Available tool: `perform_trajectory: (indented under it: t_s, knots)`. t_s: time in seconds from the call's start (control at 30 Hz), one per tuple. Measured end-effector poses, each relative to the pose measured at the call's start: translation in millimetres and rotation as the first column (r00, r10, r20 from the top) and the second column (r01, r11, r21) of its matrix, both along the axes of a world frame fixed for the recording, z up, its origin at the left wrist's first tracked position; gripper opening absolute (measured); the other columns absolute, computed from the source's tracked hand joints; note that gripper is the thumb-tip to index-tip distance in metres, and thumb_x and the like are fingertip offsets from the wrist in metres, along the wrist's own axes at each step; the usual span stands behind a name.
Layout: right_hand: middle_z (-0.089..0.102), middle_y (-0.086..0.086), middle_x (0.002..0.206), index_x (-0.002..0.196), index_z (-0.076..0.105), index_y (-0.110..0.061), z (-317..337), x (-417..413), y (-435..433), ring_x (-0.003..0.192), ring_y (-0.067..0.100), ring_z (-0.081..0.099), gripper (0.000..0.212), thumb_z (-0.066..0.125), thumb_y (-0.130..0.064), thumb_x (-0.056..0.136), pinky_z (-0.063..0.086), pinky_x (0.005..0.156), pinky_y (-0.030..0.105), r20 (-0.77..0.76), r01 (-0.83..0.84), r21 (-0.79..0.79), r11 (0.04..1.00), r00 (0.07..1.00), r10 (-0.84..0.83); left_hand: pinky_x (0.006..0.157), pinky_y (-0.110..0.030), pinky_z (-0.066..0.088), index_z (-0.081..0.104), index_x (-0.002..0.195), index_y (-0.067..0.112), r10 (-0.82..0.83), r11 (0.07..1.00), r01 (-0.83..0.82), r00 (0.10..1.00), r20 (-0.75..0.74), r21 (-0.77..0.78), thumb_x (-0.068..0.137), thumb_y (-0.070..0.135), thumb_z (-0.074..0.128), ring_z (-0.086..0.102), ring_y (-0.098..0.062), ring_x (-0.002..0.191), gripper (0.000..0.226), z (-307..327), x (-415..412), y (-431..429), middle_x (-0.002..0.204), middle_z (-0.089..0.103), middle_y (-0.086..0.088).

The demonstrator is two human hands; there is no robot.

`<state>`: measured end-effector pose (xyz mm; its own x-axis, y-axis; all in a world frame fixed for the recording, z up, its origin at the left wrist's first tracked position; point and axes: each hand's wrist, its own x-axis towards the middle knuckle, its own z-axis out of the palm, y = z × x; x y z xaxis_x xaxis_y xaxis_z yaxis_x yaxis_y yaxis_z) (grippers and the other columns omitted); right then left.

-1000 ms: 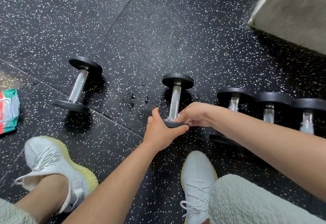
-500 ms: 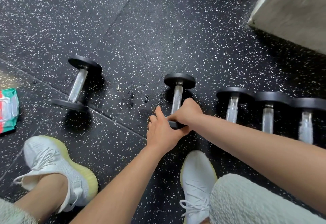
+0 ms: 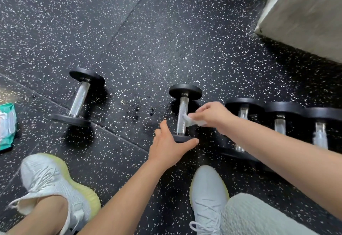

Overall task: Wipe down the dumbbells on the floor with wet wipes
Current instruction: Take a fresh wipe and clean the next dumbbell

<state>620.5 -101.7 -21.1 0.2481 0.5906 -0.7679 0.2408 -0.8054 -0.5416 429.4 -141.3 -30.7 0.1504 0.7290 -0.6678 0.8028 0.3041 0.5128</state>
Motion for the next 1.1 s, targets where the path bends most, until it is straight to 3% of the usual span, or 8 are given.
perform_trajectory:
  t_s: [0.1, 0.23, 0.4, 0.53, 0.7, 0.87, 1.03, 1.1]
  knots:
    - [0.074, 0.004, 0.097, 0.102, 0.070, -0.010, -3, -1, 9, 0.083, 0.018, 0.067, 0.038, 0.090, -0.028, 0.075, 0.057, 0.078, 0.034, -0.108, 0.440, 0.220, 0.870, 0.898, -0.427, 0.114, -0.052, 0.041, 0.015, 0.162, 0.028, -0.033, 0.998, 0.033, 0.999, 0.001, -0.060, 0.064, 0.100, 0.053, 0.043, -0.027, 0.144, 0.128, 4, 1, 7, 0.160, 0.031, -0.004]
    - [0.074, 0.008, 0.100, 0.107, 0.065, -0.008, -20, -31, 20, 0.093, 0.023, 0.072, 0.038, 0.088, -0.015, 0.078, 0.056, 0.089, 0.036, -0.250, 0.669, 0.161, 0.726, 0.739, -0.626, 0.109, -0.050, 0.044, 0.037, 0.155, 0.026, -0.053, 0.998, 0.052, 0.997, -0.056, -0.018, 0.073, 0.099, 0.039, 0.051, -0.028, 0.135, 0.110, 7, 3, 26, 0.149, 0.046, -0.004]
    - [0.071, 0.005, 0.076, 0.077, 0.067, -0.010, -28, -49, 28, 0.072, 0.017, 0.065, 0.018, 0.084, -0.007, 0.080, 0.053, 0.066, 0.025, -0.270, 0.745, 0.114, 0.657, 0.660, -0.701, 0.095, -0.043, 0.053, 0.047, 0.138, 0.029, -0.115, 0.992, 0.114, 0.993, -0.031, -0.049, 0.072, 0.073, 0.060, 0.066, -0.028, 0.106, 0.080, 6, 12, 37, 0.119, 0.064, -0.002]
    - [0.074, 0.001, 0.076, 0.082, 0.073, -0.010, -28, -54, 32, 0.068, 0.016, 0.068, 0.017, 0.086, -0.020, 0.078, 0.052, 0.064, 0.028, -0.171, 0.714, 0.138, 0.686, 0.700, -0.694, 0.089, -0.040, 0.052, 0.050, 0.131, 0.030, -0.114, 0.990, 0.122, 0.987, -0.111, 0.073, 0.085, 0.049, 0.062, 0.065, -0.031, 0.103, 0.051, 0, 25, 27, 0.113, 0.069, -0.001]
    - [0.073, 0.006, 0.081, 0.092, 0.070, -0.005, -19, -50, 36, 0.069, 0.018, 0.067, 0.028, 0.089, -0.008, 0.070, 0.048, 0.061, 0.027, -0.232, 0.785, 0.073, 0.616, 0.614, -0.755, 0.080, -0.040, 0.049, 0.049, 0.122, 0.027, -0.108, 0.982, 0.131, 0.981, -0.159, 0.137, 0.086, 0.050, 0.060, 0.067, -0.035, 0.102, 0.044, -4, 35, 21, 0.106, 0.071, -0.002]
    - [0.072, 0.014, 0.084, 0.082, 0.066, -0.002, -20, -44, 21, 0.081, 0.026, 0.070, 0.010, 0.069, 0.007, 0.085, 0.057, 0.072, 0.035, -0.327, 0.820, 0.035, 0.571, 0.549, -0.769, 0.072, -0.038, 0.042, 0.051, 0.114, 0.026, -0.120, 0.965, 0.158, 0.975, -0.185, 0.210, 0.087, 0.051, 0.057, 0.064, -0.033, 0.092, 0.037, -4, 42, 16, 0.094, 0.068, -0.001]
    - [0.071, 0.014, 0.081, 0.080, 0.058, -0.002, -18, -26, 21, 0.078, 0.028, 0.072, 0.026, 0.082, 0.005, 0.074, 0.057, 0.065, 0.036, -0.241, 0.901, -0.011, 0.434, 0.419, -0.875, 0.071, -0.038, 0.046, 0.052, 0.106, 0.021, -0.162, 0.943, 0.209, 0.968, -0.192, 0.258, 0.082, 0.046, 0.060, 0.064, -0.034, 0.088, 0.036, -4, 55, 9, 0.091, 0.067, -0.003]
    - [0.073, 0.015, 0.079, 0.078, 0.060, -0.001, -14, -22, 18, 0.073, 0.026, 0.073, 0.023, 0.083, 0.004, 0.072, 0.056, 0.062, 0.035, -0.228, 0.900, -0.001, 0.435, 0.423, -0.877, 0.069, -0.038, 0.044, 0.050, 0.106, 0.020, -0.157, 0.942, 0.201, 0.972, -0.175, 0.269, 0.082, 0.041, 0.061, 0.063, -0.034, 0.089, 0.034, -4, 61, 7, 0.093, 0.066, -0.005]
